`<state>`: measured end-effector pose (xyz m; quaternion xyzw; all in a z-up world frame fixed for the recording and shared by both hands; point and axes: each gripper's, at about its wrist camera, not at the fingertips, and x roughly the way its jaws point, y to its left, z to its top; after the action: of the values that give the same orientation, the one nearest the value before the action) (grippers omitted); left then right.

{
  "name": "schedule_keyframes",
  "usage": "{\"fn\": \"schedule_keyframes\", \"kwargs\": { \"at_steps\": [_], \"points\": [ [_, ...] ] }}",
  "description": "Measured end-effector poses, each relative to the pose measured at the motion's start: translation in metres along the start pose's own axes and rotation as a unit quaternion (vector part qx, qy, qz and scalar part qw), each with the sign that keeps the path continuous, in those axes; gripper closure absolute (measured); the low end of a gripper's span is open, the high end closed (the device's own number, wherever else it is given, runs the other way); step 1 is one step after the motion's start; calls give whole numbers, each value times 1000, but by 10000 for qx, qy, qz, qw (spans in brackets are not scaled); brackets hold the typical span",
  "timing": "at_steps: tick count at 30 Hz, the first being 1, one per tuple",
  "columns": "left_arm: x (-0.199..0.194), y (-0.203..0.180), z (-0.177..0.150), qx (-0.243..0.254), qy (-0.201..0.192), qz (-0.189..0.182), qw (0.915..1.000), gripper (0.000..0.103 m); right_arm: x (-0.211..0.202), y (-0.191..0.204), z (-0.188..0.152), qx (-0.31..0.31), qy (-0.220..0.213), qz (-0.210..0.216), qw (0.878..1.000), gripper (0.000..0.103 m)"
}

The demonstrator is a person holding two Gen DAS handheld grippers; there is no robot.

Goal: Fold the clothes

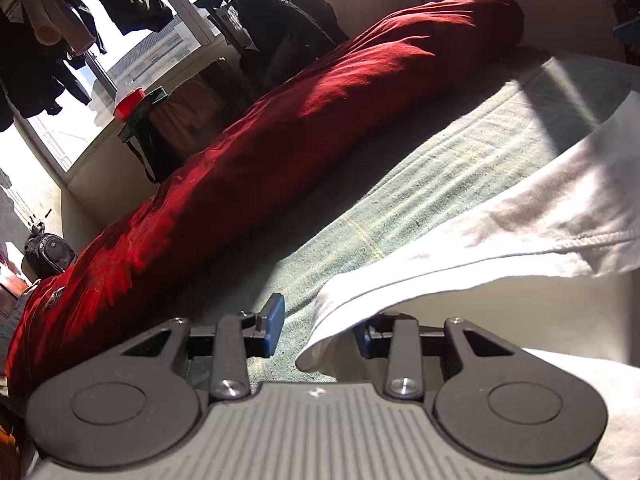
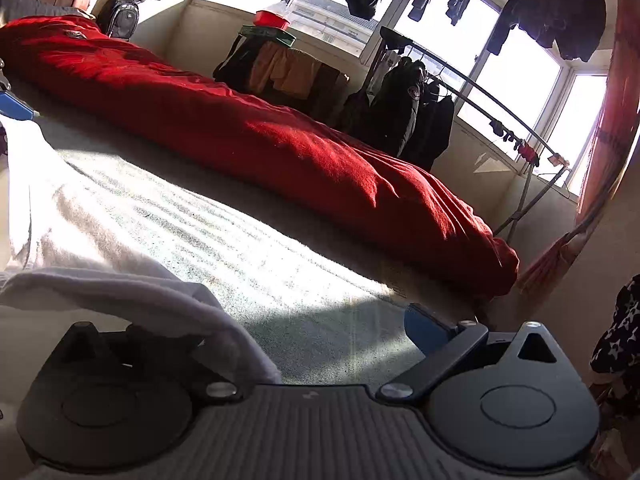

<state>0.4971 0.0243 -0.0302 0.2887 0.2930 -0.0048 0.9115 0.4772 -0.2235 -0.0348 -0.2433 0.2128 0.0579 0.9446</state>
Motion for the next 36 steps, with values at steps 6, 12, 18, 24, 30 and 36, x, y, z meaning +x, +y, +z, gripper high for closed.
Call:
{"fn": "schedule_keyframes", "kwargs": {
  "at_steps": [6, 12, 18, 24, 30, 36],
  "points": [
    [53, -1, 29, -146, 117, 37, 9998, 66, 62, -18, 20, 24, 173, -218, 9996, 0],
    [96, -13, 14, -281, 887, -694, 9932, 62, 123, -15, 5, 59, 1035, 306, 9941, 0],
    [77, 6, 6, -239, 901, -1063, 9900, 56, 121, -40, -1, 706, 1242, 1554, 9775, 0],
    [102, 25, 7, -1111, 1205, -672, 9842, 50, 156, -74, 11, 1852, 1485, 1438, 9607, 0],
    [78, 11, 10, -553, 1202, -667, 9890, 51, 171, -68, -3, 2007, 1924, 1414, 9501, 0],
    [7, 22, 9, -692, 891, -1170, 9867, 50, 122, -96, -1, 2406, 1835, 1842, 9352, 0]
  ]
}}
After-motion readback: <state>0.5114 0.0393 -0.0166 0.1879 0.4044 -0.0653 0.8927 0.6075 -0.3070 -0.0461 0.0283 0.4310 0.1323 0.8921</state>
